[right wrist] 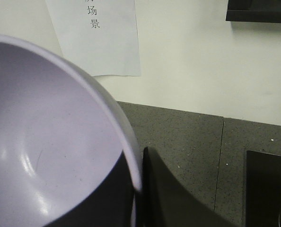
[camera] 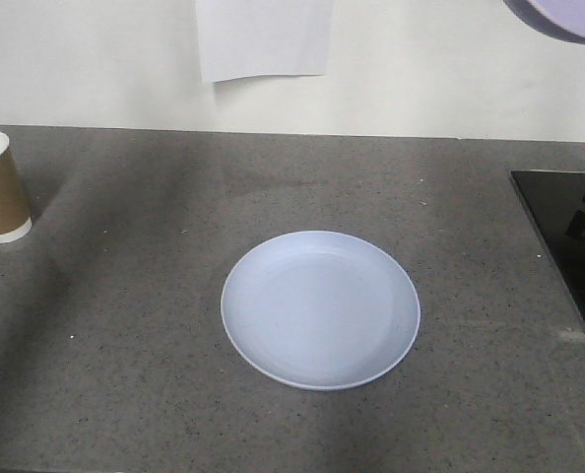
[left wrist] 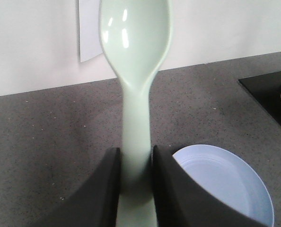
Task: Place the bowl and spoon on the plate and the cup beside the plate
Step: 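Creep forward until the pale blue plate is centred before the robot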
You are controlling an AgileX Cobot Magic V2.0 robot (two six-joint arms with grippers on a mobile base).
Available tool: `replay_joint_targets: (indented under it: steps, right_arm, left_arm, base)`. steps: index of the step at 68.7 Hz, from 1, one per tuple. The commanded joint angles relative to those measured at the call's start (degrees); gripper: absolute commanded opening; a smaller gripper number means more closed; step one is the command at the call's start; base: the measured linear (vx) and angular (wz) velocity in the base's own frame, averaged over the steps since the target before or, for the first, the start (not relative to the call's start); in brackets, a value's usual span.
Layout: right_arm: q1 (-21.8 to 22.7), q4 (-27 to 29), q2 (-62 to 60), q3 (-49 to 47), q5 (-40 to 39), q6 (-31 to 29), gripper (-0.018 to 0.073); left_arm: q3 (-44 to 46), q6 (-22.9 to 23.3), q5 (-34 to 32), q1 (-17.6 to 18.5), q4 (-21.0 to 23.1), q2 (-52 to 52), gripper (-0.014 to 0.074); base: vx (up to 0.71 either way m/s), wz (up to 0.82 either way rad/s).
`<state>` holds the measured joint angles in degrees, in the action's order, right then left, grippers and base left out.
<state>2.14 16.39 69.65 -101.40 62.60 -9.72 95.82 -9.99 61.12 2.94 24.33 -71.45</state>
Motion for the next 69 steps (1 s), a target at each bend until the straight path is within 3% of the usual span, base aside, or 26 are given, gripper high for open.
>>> replay_joint_targets:
  steps: [1,69]
  right_arm:
    - [0.3,0.9,-1.1,-1.5,-4.0,0.1,-0.001]
    - [0.3,0.9,-1.1,-1.5,-4.0,0.1,-0.001]
  left_arm:
    - [1.6,0.0,-3.5,0.1,1.9,1.1,-0.0007]
    - [1.6,0.0,-3.5,0.1,1.9,1.1,-0.0007]
  base:
    - [0.04,0.0]
    - [0.03,0.0]
